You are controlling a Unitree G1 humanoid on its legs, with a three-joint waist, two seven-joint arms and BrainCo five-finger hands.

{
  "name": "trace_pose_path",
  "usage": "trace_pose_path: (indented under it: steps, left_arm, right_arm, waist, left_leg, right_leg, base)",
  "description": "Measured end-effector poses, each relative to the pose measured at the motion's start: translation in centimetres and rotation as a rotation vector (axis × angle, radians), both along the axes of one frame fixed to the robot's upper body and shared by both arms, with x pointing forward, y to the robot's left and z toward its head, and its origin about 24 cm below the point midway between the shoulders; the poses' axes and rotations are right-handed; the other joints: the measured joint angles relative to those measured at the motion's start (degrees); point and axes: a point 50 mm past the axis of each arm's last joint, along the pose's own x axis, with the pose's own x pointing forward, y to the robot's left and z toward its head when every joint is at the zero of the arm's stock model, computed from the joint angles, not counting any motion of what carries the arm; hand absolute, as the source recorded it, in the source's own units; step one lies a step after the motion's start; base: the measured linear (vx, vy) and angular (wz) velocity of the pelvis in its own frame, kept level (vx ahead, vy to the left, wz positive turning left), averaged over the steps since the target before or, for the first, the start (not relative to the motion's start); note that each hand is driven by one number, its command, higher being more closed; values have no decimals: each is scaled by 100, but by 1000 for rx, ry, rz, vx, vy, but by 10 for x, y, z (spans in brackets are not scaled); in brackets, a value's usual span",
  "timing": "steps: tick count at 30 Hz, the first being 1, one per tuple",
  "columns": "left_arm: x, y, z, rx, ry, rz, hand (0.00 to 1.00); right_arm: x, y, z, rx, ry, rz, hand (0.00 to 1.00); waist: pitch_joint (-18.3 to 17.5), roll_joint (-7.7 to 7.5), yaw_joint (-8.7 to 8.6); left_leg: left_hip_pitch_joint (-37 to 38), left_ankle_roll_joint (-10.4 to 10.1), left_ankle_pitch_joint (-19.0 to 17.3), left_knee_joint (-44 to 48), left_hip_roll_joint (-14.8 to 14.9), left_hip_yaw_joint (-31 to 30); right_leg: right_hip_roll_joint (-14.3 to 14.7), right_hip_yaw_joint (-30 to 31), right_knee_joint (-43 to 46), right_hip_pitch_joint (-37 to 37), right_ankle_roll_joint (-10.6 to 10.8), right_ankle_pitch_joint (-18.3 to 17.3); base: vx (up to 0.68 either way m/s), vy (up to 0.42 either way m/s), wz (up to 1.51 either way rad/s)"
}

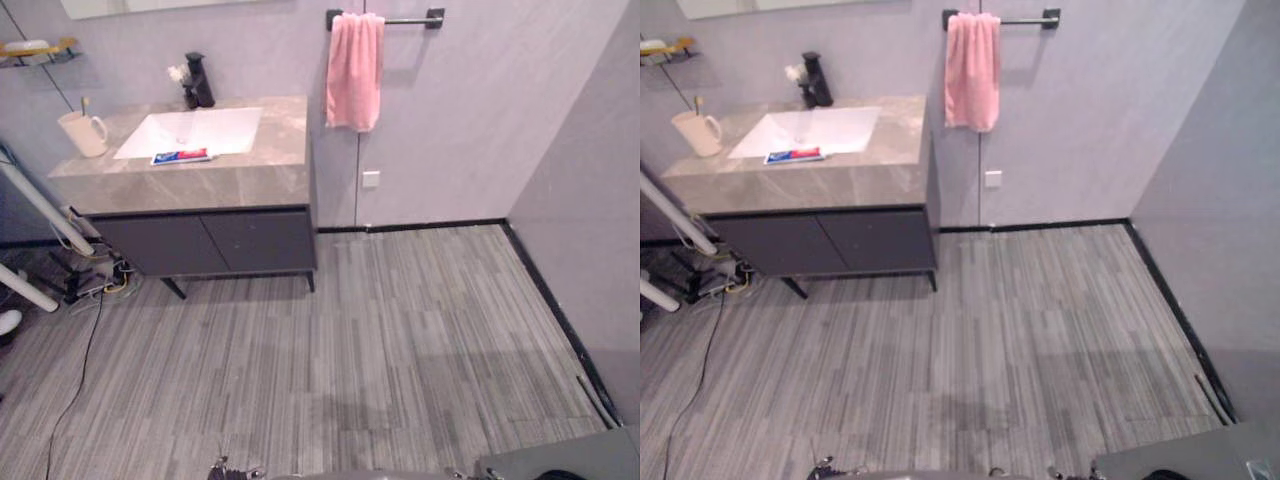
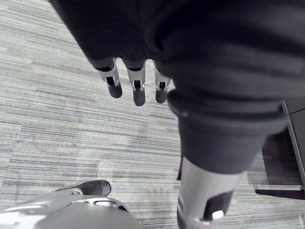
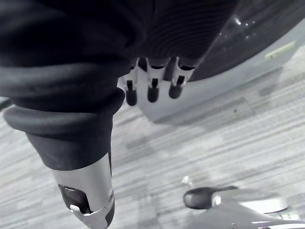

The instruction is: Organize washtable

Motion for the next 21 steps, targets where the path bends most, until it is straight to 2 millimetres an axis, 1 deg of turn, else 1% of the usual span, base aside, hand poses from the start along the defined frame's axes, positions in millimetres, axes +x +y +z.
trace_pose_path:
  steps: [6, 13, 18, 20, 21]
  left_arm:
    - [6, 0, 0, 15, 5, -90, 0]
    - [12, 1, 1, 20, -6, -96, 0]
    - [14, 1, 2, 20, -11, -98, 0]
    - [15, 2, 2, 21, -14, -98, 0]
    - [17, 2, 2, 23, -18, -100, 0]
  right_arm:
    - [3, 1, 0, -1, 8, 21, 0]
    - [7, 1, 0, 0, 0, 30, 0]
    - [7, 1, 0, 4, -4, 17, 0]
    - [7, 1, 0, 10, -9, -1, 0]
    - [7, 1, 0, 12, -11, -9, 0]
  waist:
    - [54, -24, -1]
    - [207, -54, -1]
    - [285, -43, -6]
    - [320, -36, -15]
    - [357, -41, -16]
  left_leg:
    - [28, -8, -2, -72, 5, -2]
    - [36, -15, -7, -72, 4, 0]
    - [27, -27, -14, -71, 10, 10]
    - [-6, -77, -45, -36, 25, 22]
    - [-67, -175, -109, 78, 54, 40]
  right_leg:
    - [26, 0, -126, 56, 26, 17]
    - [24, 3, -141, 71, 30, 18]
    - [26, 14, -146, 58, 30, 18]
    - [32, 19, -130, 30, 30, 12]
    - [34, 34, -83, -5, 14, -15]
  base:
    - [3, -17, 0]
    - [-16, -17, 0]
    - [-6, -5, 0]
    - [-9, -13, -2]
    - [-14, -29, -7]
